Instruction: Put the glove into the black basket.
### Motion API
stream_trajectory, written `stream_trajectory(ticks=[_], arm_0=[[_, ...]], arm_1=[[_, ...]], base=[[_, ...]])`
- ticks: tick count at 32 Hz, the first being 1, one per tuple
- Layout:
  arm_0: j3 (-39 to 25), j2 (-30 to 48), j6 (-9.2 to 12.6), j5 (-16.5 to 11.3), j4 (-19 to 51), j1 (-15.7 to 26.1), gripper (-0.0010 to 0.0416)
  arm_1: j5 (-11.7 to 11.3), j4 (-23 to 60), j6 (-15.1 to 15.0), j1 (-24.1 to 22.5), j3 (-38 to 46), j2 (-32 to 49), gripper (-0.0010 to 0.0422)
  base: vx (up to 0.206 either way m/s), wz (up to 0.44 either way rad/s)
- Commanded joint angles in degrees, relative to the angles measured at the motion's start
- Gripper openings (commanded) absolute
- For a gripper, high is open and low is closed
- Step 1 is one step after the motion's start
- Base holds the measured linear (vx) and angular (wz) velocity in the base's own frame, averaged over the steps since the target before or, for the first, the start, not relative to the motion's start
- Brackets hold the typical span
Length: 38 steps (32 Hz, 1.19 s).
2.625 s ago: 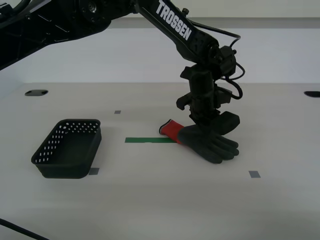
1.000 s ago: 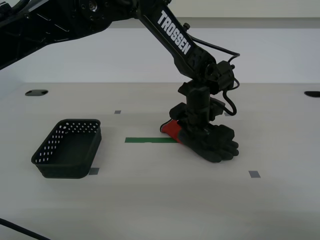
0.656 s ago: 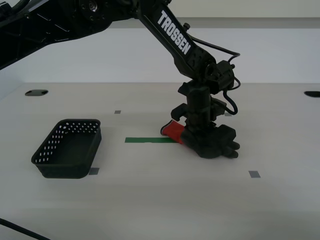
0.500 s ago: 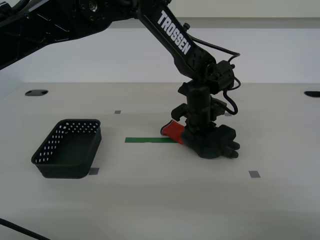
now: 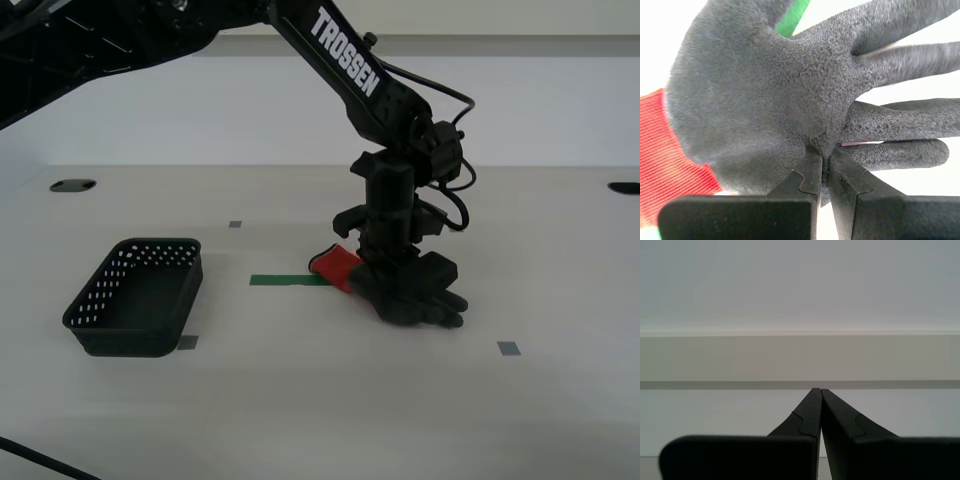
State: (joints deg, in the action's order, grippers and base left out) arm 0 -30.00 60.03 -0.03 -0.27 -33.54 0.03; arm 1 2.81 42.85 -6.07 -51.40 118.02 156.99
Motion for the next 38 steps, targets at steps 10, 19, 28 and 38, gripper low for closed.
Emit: stream_trajectory(ticks=[10,19,28,38], arm_0=[[0.0,0.0,0.0,0.0,0.6,0.0,0.0001],[0.0,0.0,0.0,0.0,1.2,0.0,0.0001],[0.0,0.0,0.0,0.2,2.3,0.0,0.0001],[0.0,0.0,0.0,0.1,4.0,0.0,0.0001]], arm_1=[[1.0,10.4,-3.5,3.0,-0.1,-12.2,-0.0001],[1.1,8.3,-4.7,9.3,-16.1,-26.4,-0.0001],[2.0,3.7,-3.1,12.0,-36.0,-47.5,-0.0001],[2.0,12.0,-2.3,13.1,-38.5,-66.0,-0.0001]], base=[[0.0,0.0],[0.0,0.0],[0.002,0.0],[0.0,0.0]])
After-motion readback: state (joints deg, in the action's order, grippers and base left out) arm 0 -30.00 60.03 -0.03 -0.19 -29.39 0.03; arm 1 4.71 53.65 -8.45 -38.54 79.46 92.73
